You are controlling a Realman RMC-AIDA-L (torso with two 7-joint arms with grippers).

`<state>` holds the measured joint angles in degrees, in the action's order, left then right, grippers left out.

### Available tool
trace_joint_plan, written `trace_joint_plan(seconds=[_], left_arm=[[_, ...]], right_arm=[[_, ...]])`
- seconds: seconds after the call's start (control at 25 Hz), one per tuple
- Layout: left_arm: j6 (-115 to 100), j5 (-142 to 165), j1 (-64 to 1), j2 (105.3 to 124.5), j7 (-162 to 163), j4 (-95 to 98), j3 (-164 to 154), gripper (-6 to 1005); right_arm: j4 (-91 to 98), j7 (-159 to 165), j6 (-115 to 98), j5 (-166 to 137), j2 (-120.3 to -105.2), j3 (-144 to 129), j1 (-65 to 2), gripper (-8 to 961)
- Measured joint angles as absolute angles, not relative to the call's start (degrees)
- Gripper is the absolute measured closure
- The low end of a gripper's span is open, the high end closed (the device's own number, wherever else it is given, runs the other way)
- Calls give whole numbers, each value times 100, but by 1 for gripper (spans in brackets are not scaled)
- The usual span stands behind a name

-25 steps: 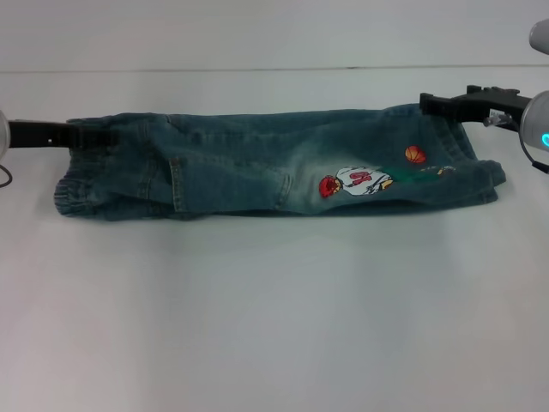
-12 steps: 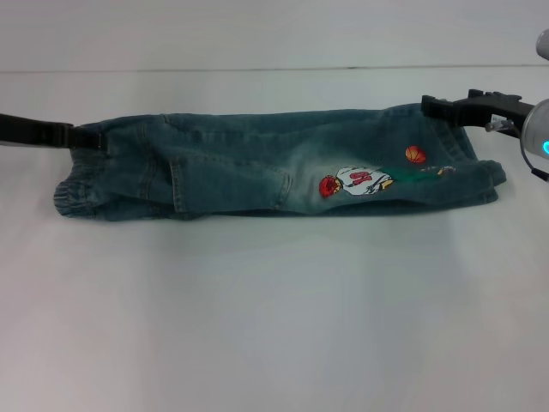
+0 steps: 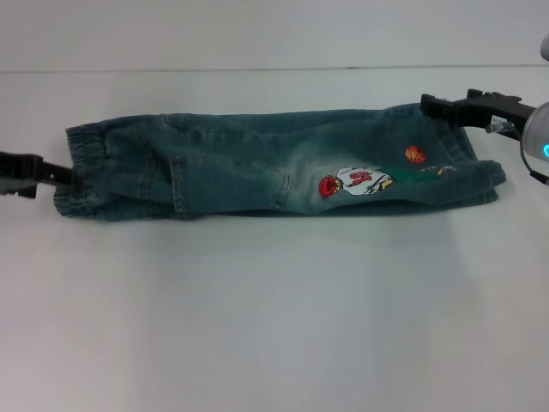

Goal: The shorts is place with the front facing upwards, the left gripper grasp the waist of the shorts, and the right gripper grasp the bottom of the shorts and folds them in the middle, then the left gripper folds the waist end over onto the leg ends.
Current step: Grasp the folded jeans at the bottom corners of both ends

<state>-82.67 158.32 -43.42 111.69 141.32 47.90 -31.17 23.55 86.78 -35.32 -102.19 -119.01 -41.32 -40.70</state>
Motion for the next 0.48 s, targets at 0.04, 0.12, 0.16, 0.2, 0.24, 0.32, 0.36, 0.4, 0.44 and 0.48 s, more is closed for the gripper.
trace_joint_plan(seconds=[0.04,0.12,0.16,0.2,0.24,0.32,0.36,0.4,0.44,0.48], left_arm=[[-8274,15869,-4331,11169,14155,4790,-3101,141],[-8247,15928,-4304,11176,14191,4761,-3092,141],[-8205,15937,-4297,11184,14202,4731,-3091,141],[-8162,15938,-4293,11191,14212,4696,-3090,141],[-8113,15939,-4293,11194,14212,4655,-3089,142],[-7970,15941,-4301,11198,14214,4505,-3093,142],[-7897,15941,-4313,11198,14214,4426,-3098,142],[-7837,15942,-4326,11198,14215,4347,-3105,142],[-7778,15942,-4335,11198,14215,4292,-3110,142],[-7720,15938,-4340,11198,14215,4246,-3118,142]], right_arm=[[2355,8658,-3549,-10209,-11908,-4131,-4069,42],[2355,8602,-3578,-10151,-11922,-4131,-4071,44],[2355,8570,-3586,-10108,-11928,-4133,-4074,45],[2355,8538,-3589,-10075,-11933,-4135,-4083,46],[2355,8512,-3592,-10045,-11937,-4141,-4090,47],[2355,8482,-3596,-10007,-11945,-4162,-4098,50],[2355,8478,-3601,-9997,-11947,-4168,-4101,51],[2355,8476,-3607,-9992,-11947,-4173,-4101,52],[2355,8474,-3609,-9991,-11947,-4176,-4102,53],[2355,8474,-3611,-9991,-11947,-4179,-4102,54]])
